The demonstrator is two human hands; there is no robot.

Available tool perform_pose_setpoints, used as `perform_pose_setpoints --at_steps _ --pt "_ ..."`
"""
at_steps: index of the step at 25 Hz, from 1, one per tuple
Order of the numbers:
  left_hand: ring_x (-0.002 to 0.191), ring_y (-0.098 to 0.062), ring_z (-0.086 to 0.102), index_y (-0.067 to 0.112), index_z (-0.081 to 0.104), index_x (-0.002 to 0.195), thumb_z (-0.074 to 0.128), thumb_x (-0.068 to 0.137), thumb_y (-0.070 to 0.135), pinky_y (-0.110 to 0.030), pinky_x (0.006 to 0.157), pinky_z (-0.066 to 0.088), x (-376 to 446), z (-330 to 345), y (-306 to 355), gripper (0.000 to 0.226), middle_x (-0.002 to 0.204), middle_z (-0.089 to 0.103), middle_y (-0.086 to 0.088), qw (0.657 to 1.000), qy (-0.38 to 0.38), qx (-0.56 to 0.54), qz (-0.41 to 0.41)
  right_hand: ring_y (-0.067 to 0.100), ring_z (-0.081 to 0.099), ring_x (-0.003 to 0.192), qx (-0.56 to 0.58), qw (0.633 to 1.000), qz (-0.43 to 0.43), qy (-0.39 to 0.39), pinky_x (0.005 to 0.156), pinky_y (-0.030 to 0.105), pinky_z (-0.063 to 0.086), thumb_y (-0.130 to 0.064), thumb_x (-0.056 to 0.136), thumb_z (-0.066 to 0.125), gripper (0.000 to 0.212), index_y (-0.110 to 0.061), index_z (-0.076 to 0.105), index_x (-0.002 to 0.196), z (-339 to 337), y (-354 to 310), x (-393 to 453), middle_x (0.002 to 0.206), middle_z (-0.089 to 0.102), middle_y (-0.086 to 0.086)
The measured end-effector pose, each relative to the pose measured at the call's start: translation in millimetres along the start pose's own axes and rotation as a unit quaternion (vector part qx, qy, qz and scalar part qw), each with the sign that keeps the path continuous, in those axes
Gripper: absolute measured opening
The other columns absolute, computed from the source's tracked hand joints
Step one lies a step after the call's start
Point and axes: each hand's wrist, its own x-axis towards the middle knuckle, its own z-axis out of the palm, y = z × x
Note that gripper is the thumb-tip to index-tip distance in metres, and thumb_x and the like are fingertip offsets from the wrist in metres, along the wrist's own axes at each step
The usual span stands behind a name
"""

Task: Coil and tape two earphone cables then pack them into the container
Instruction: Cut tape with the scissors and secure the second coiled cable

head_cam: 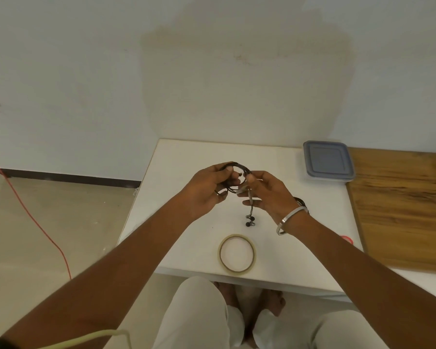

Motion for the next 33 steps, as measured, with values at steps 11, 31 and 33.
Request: perform_pose_setpoints --at_steps 11,31,33 --pt "0.086 -0.014 0.069 0.021 0.056 0.11 0.062 0.091 0.007 -0.027 0.08 0.049 4.3 -1.0 2.9 0.025 0.089 0.075 0.001 0.965 0.131 0.086 0.211 0.025 0.063 0.093 -0.633 0.76 -0.077 -0.126 0.082 0.042 0.053 -0.025 0.097 0.037 0.032 -0.021 0.045 0.128 -1.7 20.9 -4.1 0.107 0.064 0.007" --pt "0.073 -0.009 0.055 0.017 0.055 0.127 0.037 0.103 0.009 -0.025 0.07 0.044 17.5 -8.1 -41.0 0.031 0.081 0.056 0.003 0.995 -0.021 0.09 0.045 0.021 0.067 0.088 -0.247 0.968 -0.045 -0.026 0.077 0.037 0.058 -0.032 0.095 0.047 0.026 -0.014 0.063 0.103 -8.7 20.8 17.7 0.095 0.069 0.008" --pt "0.079 -0.012 0.057 0.014 0.056 0.126 0.036 0.104 0.007 -0.028 0.073 0.05 23.8 -8.4 -45.7 0.031 0.084 0.059 0.001 0.998 -0.005 0.052 0.044 0.022 0.068 0.091 -0.185 0.982 -0.008 -0.045 0.079 0.037 0.058 -0.025 0.092 0.055 0.023 -0.012 0.06 0.11 -4.0 28.1 19.1 0.101 0.067 0.009"
